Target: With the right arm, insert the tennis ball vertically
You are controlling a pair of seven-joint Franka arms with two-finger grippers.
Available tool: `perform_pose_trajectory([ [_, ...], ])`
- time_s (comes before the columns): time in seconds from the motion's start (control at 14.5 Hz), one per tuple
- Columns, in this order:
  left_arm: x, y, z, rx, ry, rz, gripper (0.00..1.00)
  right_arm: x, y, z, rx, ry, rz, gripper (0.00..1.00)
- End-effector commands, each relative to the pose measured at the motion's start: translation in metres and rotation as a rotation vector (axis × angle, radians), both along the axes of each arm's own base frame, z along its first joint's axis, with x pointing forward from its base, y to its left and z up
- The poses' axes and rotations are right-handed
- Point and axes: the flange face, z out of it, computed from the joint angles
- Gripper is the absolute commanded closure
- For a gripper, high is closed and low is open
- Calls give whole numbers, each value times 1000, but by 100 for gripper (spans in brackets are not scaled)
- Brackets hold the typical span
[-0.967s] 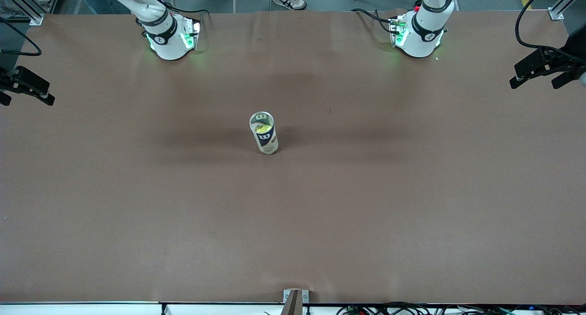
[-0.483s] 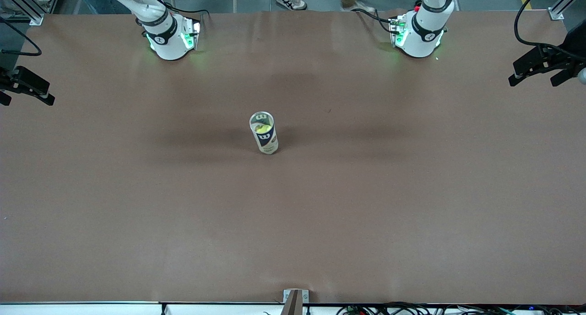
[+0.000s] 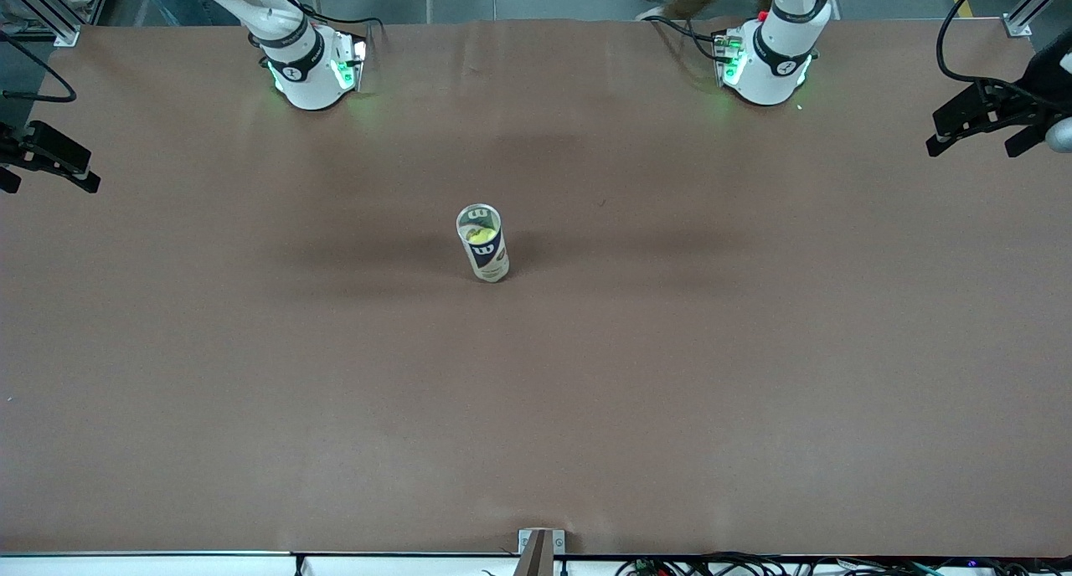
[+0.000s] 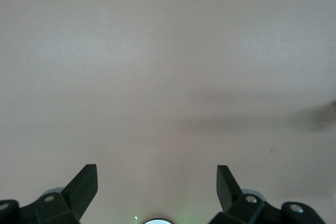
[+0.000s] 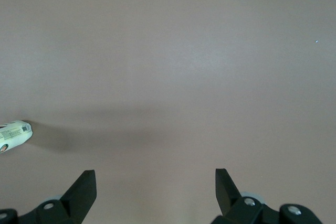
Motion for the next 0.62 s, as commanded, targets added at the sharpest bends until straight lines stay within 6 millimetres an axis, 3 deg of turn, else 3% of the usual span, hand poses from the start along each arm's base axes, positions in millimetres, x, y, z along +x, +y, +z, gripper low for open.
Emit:
perform_pose_trajectory([
  [0.0, -9, -8, 5, 24, -11, -36, 0, -1, -1, 3, 17, 0, -2, 0],
  [0.55, -10, -5, 6, 62, -14, -14, 0, -1, -1, 3, 17, 0, -2, 0],
])
